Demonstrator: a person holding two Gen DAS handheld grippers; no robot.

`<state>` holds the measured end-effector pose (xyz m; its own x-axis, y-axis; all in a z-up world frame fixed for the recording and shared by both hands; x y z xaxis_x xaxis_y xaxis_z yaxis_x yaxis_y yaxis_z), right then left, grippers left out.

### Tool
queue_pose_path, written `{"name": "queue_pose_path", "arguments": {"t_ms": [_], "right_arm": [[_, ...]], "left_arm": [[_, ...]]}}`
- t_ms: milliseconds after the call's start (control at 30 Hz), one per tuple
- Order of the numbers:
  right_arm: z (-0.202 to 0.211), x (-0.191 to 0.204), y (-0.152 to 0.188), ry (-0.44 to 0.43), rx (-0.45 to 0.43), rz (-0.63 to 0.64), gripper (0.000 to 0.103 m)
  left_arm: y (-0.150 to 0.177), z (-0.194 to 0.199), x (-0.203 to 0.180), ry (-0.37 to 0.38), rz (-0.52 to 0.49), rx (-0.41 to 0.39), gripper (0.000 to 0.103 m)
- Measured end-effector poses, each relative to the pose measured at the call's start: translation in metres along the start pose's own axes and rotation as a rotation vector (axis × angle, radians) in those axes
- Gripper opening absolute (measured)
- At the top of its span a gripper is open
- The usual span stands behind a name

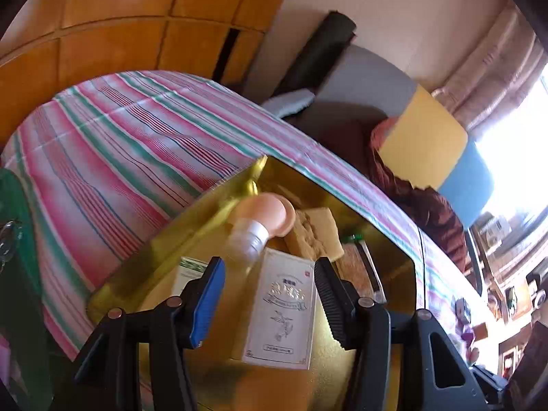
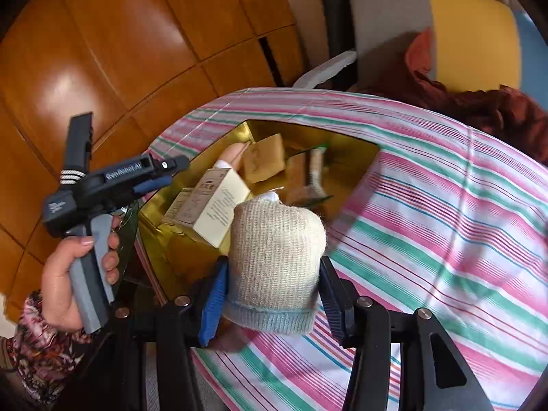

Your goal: Organize objects

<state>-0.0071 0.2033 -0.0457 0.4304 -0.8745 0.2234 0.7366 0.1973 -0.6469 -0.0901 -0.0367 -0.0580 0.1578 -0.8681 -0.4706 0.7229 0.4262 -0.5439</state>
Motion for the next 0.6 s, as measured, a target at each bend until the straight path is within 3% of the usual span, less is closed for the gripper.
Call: {"name": "queue_pose_path", "arguments": {"t_ms": [233,600], "right_arm": [[-0.052,0.020,-0.027,0.017,0.099,0.043,0.051],[-0.115,0.021,-0.061,0.122,0.175,0.100,0.052]], "left_arm": [[-0.021,0.007,0.013,0.020,0.056,-0.022,0.055],[-0.017,0.008,0.021,0.027,0.092,0.009,0.055]]}}
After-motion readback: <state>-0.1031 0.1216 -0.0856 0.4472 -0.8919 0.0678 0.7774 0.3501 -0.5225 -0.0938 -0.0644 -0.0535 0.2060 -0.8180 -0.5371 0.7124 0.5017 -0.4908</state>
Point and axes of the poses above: each gripper's, at about its wrist camera, not at the fingertips, and z roughly against the way its jaws point, x to its left, y to its underside, the point moved 3 cm from there along -z, roughly the way its jaws point, and after that the axes turned 8 degrees about z, right-handed, at the moved point
